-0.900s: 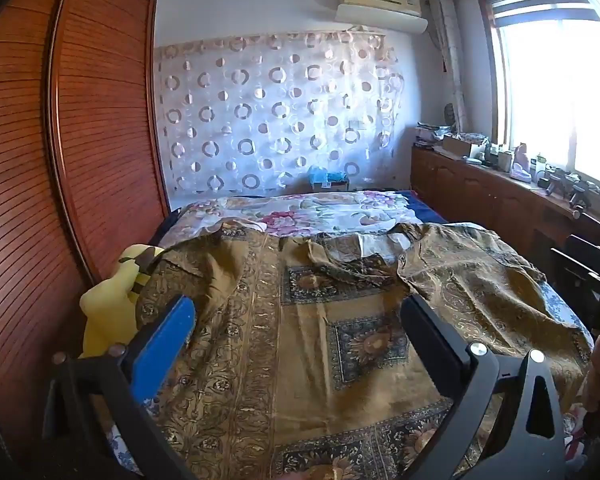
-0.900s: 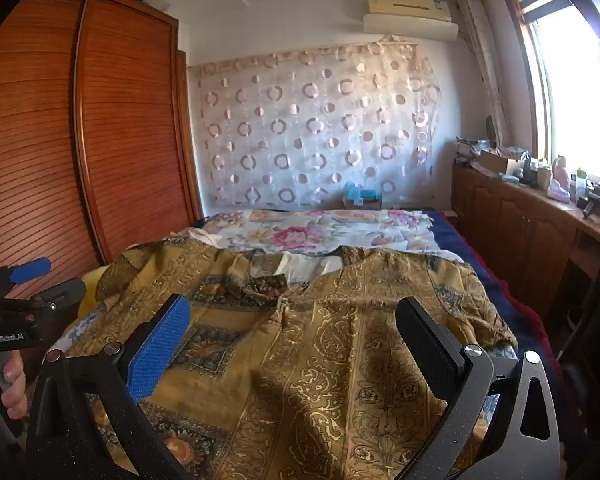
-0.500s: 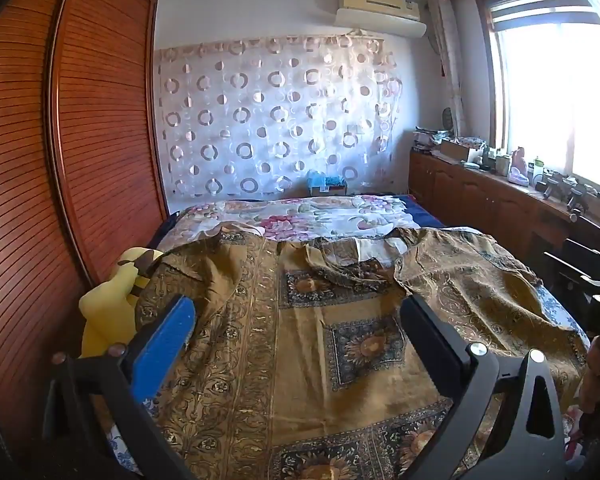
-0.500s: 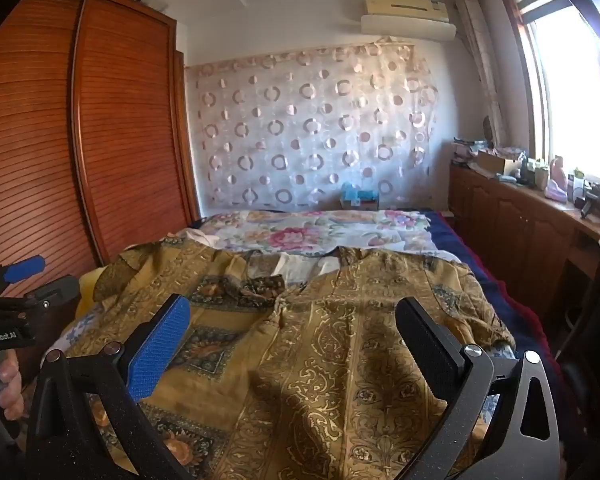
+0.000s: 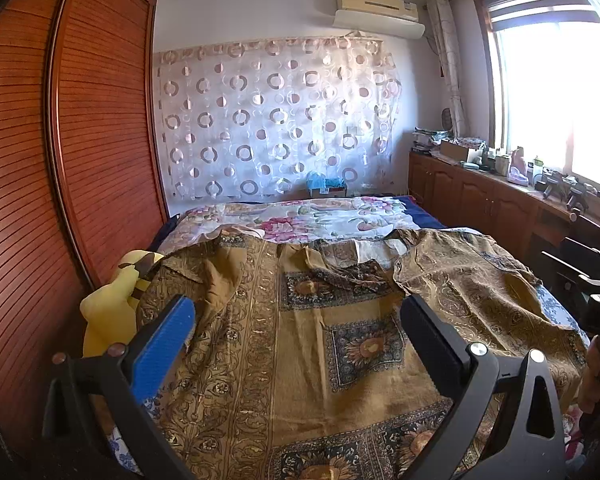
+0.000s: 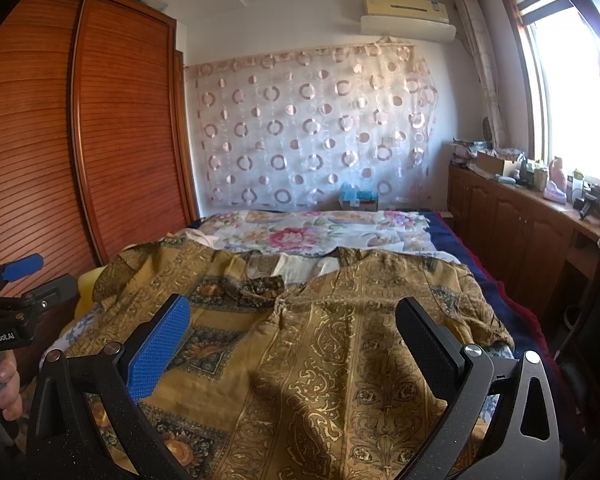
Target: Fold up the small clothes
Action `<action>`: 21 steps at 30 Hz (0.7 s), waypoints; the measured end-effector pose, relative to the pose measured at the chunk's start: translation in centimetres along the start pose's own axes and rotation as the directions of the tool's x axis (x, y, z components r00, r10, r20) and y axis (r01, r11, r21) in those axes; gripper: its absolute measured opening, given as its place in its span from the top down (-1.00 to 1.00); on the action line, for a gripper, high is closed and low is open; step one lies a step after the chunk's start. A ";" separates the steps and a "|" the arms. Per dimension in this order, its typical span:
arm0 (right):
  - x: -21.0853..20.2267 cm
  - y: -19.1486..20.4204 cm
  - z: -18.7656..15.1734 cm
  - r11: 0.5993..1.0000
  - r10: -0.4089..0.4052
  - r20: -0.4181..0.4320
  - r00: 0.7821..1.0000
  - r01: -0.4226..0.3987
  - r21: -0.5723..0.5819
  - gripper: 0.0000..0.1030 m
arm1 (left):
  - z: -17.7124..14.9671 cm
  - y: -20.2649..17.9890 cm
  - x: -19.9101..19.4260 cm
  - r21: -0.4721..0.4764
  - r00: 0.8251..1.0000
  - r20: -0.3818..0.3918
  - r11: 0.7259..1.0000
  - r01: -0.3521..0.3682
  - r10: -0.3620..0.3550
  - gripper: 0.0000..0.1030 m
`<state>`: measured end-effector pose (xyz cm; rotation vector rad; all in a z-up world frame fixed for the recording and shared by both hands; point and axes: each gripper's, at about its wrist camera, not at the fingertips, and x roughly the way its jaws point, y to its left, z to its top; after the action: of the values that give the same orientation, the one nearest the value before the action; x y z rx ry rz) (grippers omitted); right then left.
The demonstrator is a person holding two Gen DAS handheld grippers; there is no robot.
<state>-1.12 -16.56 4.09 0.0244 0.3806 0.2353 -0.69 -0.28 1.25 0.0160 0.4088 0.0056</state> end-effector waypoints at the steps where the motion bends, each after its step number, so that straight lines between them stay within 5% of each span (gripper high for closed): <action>1: 0.0 0.0 0.0 1.000 0.000 0.000 1.000 0.000 0.000 -1.00 | 0.0 0.0 0.0 0.000 1.000 0.001 1.000 0.000 0.000 -1.00; 21: 0.0 0.3 0.0 1.000 -0.007 0.003 1.000 0.007 0.002 -1.00 | 0.7 0.1 -0.5 0.006 1.000 0.009 1.000 -0.005 0.005 -1.00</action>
<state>-1.16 -16.22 4.12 0.0257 0.3776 0.2275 -0.84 -0.24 2.05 0.0231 0.3995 0.0093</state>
